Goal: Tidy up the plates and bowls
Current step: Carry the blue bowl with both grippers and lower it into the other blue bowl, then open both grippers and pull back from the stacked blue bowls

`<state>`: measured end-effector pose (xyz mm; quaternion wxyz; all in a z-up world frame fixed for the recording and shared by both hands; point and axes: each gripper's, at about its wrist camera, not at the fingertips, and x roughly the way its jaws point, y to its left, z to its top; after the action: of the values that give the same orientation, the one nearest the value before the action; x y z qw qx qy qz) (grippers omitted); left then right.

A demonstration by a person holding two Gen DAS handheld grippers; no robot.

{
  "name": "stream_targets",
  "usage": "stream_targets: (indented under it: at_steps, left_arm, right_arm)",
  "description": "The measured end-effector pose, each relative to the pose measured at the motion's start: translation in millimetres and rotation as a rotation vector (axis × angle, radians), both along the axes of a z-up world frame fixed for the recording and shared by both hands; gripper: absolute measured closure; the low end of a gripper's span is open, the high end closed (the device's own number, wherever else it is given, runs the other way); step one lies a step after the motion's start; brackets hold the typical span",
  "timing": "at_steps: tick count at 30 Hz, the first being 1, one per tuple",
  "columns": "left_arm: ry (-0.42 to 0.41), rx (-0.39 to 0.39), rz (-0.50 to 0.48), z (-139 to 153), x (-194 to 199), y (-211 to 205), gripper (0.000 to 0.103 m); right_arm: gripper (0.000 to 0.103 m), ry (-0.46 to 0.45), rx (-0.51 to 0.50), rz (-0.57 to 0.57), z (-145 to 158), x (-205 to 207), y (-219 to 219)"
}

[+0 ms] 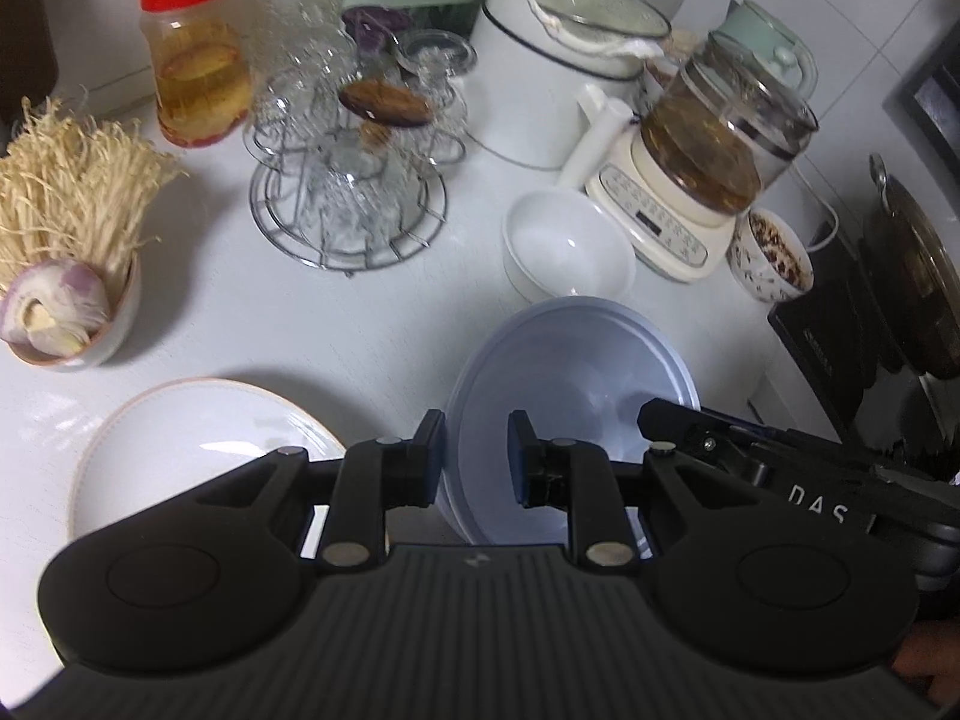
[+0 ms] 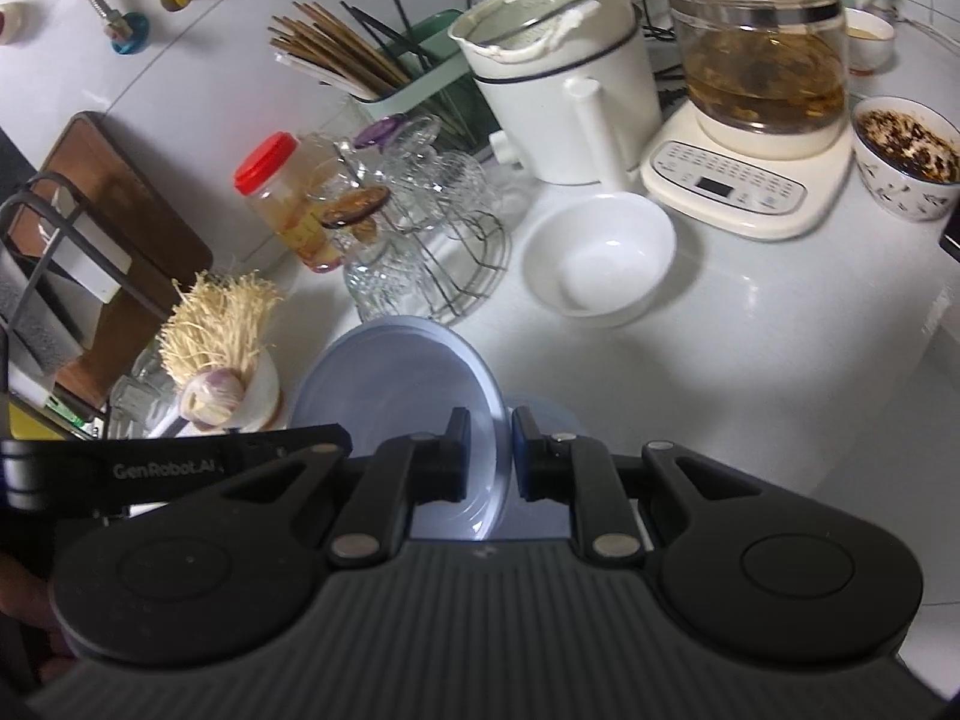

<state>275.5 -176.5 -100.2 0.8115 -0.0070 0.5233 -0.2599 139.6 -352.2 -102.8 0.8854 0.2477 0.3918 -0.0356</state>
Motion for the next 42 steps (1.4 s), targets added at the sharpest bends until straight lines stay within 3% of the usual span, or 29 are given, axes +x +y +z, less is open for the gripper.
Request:
stream_targets:
  at_steps: [15, 31, 33, 37, 42]
  left_arm:
    - [0.082, 0.068, -0.006, -41.4, -2.8, -18.3, 0.079]
    - [0.06, 0.059, 0.046, -41.7, 10.0, -25.8, 0.078]
    - [0.055, 0.064, 0.058, -40.8, 10.6, -24.6, 0.068]
    - [0.018, 0.089, 0.093, -34.0, 8.4, -19.5, 0.063]
    - [-0.029, 0.063, 0.145, -13.6, 0.1, -8.4, 0.062]
  right_arm:
    - [0.086, 0.107, 0.02, 0.007, -34.2, 1.4, -11.1]
    - [0.083, 0.095, 0.03, 0.023, -40.4, 15.3, -21.5]
    - [0.083, 0.093, 0.027, 0.029, -40.3, 16.1, -22.9]
    - [0.054, 0.067, 0.009, 0.04, -35.7, 16.5, -25.0]
    - [0.054, 0.005, -0.044, 0.066, -16.4, 13.4, -24.1]
